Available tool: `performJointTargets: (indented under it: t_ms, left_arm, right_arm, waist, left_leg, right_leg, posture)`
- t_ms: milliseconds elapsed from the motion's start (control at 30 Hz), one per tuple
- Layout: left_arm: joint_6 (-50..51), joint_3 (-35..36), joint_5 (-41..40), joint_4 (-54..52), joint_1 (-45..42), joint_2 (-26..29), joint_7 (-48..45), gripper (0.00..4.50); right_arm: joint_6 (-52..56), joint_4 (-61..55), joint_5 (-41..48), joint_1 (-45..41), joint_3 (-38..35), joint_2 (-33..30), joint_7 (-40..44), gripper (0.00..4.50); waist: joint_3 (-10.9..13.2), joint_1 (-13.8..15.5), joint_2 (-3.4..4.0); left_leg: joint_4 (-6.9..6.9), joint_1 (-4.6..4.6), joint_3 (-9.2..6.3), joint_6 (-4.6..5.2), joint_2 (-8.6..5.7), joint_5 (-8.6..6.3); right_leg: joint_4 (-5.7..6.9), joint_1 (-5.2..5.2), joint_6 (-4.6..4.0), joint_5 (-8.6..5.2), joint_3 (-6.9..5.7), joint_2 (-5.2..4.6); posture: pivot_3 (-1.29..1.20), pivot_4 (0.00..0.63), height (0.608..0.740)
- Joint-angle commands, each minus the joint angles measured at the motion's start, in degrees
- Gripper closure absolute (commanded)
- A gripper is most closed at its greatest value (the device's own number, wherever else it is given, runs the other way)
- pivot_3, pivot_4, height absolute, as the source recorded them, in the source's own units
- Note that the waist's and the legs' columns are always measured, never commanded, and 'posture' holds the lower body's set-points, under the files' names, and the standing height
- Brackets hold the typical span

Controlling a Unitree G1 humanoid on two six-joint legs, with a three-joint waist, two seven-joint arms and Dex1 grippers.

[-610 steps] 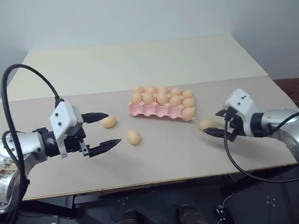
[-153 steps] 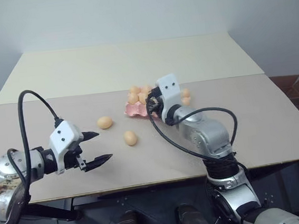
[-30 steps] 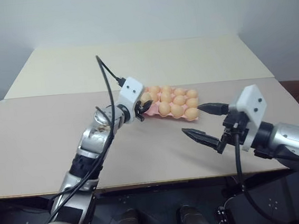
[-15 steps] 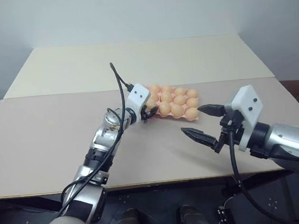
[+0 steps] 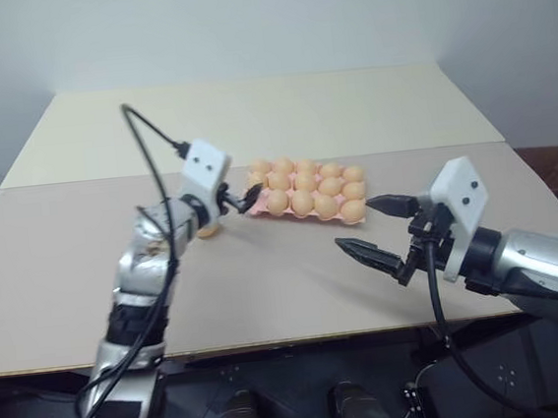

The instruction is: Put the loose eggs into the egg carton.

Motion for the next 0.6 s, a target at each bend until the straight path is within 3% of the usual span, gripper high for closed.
performJointTargets:
  t_ms: [33,300,600]
  left_arm:
    - [3.9,3.7,-2.9,-5.8,1.9,4.3,-3.0,0.02]
    - [3.6,3.7,-3.2,0.4,4.4,11.6,-7.9,0.02]
    - [-2.4,-2.7,-0.5,13.5,-1.5,9.7,-12.1,0.02]
  right_arm:
    - [1.3,0.1,3.4,-2.8,0.1,-0.5,-1.1,0.0]
    - [1.5,-1.0,6.9,-6.8,3.8,-4.4,6.8,0.0]
    - [-1.4,-1.9,-0.9,-7.6,7.7,-5.8,13.5,0.0]
  waist:
    - [0.0,0.2,0.0]
    - [0.0,0.5,0.0]
    - [0.0,0.6,-0.01]
  left_leg:
    - [0.0,0.02,-0.01,0.0,0.0,0.0]
    - [0.0,0.06,0.02,0.0,0.0,0.0]
    - [0.0,0.01,0.05,0.0,0.0,0.0]
  right_leg:
    - [0.01,0.01,0.0,0.0,-0.02,0.0]
    - [-0.05,0.08,-0.02,0.0,-0.05,-0.02]
    - [-0.05,0.02,-0.03,0.0,-0.05,-0.01]
  posture:
    - [0.0,0.15,0.74]
    - [0.0,0.15,0.74]
    - [0.0,0.15,0.74]
